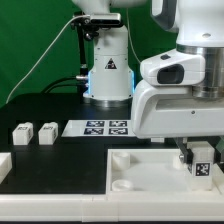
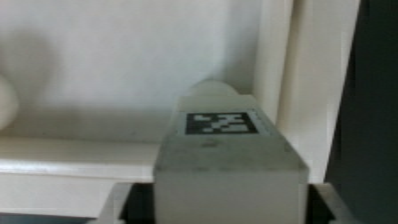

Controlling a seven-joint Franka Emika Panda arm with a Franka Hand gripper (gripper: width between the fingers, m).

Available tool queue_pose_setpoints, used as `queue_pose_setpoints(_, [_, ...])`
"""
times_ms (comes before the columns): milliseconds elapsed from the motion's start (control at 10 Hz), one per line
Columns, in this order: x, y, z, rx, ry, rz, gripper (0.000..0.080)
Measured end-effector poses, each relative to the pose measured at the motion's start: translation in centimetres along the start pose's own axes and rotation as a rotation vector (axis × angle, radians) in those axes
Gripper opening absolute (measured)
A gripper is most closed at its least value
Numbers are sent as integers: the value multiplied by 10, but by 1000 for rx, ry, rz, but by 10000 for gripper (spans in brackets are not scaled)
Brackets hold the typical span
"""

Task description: Assemble one leg

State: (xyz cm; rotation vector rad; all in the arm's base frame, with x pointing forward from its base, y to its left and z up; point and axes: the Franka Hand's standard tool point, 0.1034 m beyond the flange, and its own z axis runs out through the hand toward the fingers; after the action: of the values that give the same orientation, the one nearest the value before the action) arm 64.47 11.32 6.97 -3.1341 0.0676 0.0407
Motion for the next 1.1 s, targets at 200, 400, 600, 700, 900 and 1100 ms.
queue_pose_setpoints(200, [0, -1, 0, 0, 6, 307, 291])
queue_pose_setpoints(400, [0, 2, -1, -3, 4, 503, 292])
queue_pose_setpoints(600, [-2, 15, -2, -33, -7, 678, 305])
queue_pose_setpoints(700, [-3, 21, -2, -48, -8, 753, 305])
queue_pose_setpoints(900, [-4, 29, -3, -74, -2, 900, 312])
queue_pose_setpoints(1100, [-5, 31, -3, -78, -2, 898, 371])
